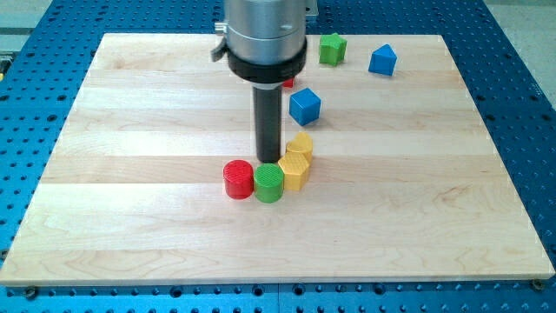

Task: Move the hexagon to the bottom left of the yellow heart

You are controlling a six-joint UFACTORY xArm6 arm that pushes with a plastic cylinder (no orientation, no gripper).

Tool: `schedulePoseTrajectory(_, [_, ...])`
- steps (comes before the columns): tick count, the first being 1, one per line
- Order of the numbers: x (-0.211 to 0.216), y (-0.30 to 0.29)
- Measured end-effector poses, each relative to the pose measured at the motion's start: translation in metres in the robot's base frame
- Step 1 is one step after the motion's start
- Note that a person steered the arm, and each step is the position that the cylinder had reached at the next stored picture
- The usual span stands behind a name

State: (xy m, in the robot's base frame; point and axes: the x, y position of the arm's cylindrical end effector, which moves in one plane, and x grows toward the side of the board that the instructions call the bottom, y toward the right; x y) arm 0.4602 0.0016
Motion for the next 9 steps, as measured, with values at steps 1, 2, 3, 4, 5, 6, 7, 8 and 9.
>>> schedulePoseTrajectory(1, [0.004,0.011])
schedulePoseTrajectory(2, [0.026,0.008])
schedulePoseTrajectory(3, [0.028,0.056])
schedulePoseTrajectory(4, [0.012,0.083])
schedulePoseTrajectory(5, [0.014,0.123])
schedulePoseTrajectory(6, [0.069,0.139])
schedulePoseTrajectory(7, [0.133,0.047])
schedulePoseTrajectory(8, [0.125,0.023])
schedulePoseTrajectory(9, [0.096,0.031])
